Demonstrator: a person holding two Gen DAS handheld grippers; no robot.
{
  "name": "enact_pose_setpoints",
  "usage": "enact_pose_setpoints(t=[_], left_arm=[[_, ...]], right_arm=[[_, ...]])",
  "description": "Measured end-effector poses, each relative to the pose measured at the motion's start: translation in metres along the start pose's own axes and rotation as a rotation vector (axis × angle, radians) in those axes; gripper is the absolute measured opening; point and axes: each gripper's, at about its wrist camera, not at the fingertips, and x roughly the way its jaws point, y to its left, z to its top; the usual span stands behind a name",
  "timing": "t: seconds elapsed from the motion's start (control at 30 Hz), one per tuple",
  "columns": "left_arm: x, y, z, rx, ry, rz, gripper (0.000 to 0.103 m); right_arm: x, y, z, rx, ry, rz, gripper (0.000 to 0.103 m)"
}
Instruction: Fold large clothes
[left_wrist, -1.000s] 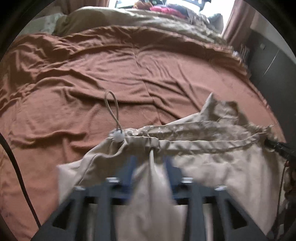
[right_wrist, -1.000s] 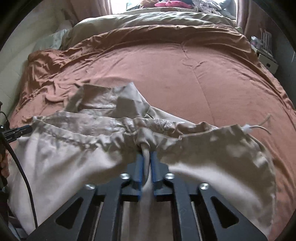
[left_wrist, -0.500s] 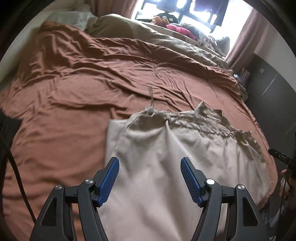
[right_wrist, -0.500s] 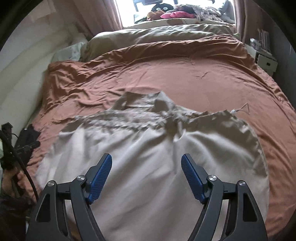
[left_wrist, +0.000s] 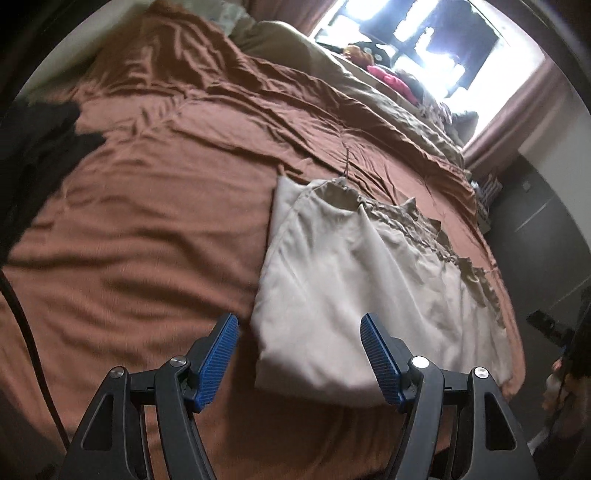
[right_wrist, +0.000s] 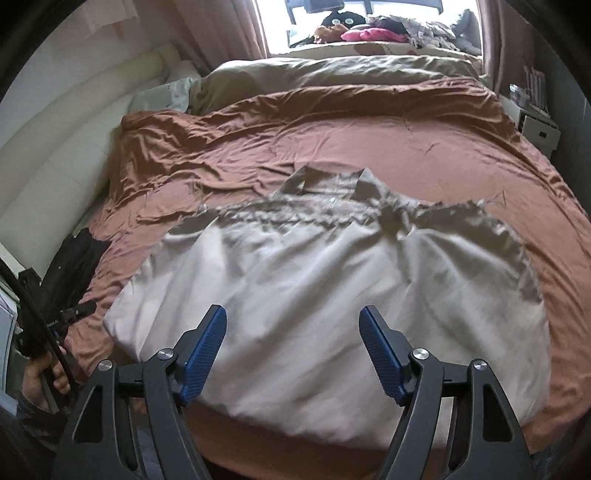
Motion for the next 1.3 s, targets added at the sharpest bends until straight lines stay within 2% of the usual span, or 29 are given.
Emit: enact_pose_setpoints(t=[0.07,0.13,0.23,0.47,0.67,0.83,0.87,0.9,0.97,1.17,1.23,1.3], left_arm=[[-0.001,0.007,-0.006,-0.033,0.014,-0.037,0.072],[0.0,0.011,-0.014,-0.051,0.021,-0.064,0.075],[0.005,0.014,-0.023,-0.067,0.032,-0.085,0.076],[0.029,0.014,-0.038,-0.166,0.073,-0.17,0.076],[0.053,0.018,-0.047,-0.258,0.102,-0.181,0.075],[0.057,0.023,-0.044,-0.287,0.058,-0.132,0.049],[0.057,0.023,-0.042,-0.281,0.054,-0.12,0.037],[0.056,0.024,-0.04,-0.272,0.047,-0.107,0.03],[0.055,0.026,-0.036,-0.27,0.043,-0.106,0.029],[0.05,0.024,-0.037,-0.275,0.024,-0.106,0.03],[0.05,0.027,-0.042,-0.293,0.04,-0.121,0.04],[0.048,0.028,-0.046,-0.309,0.045,-0.148,0.062]], right_arm=[[0.005,0.004,-0.009,0.007,0.022,0.005,0.061],[0.012,0.009,-0.019,0.005,0.041,0.014,0.04],[0.031,0.011,-0.035,0.007,0.09,0.018,0.032],[0.081,0.003,-0.059,0.007,0.191,-0.014,0.029],[0.098,-0.006,-0.068,0.017,0.172,0.0,0.029],[0.103,-0.003,-0.073,0.002,0.138,-0.003,0.029],[0.102,-0.002,-0.075,-0.001,0.136,-0.007,0.029],[0.1,-0.001,-0.077,-0.006,0.135,-0.01,0.029],[0.096,-0.002,-0.08,-0.003,0.134,-0.003,0.029],[0.094,-0.007,-0.08,0.014,0.132,0.018,0.029],[0.092,-0.006,-0.081,0.006,0.13,0.012,0.029],[0.091,-0.005,-0.081,0.001,0.128,0.003,0.029]])
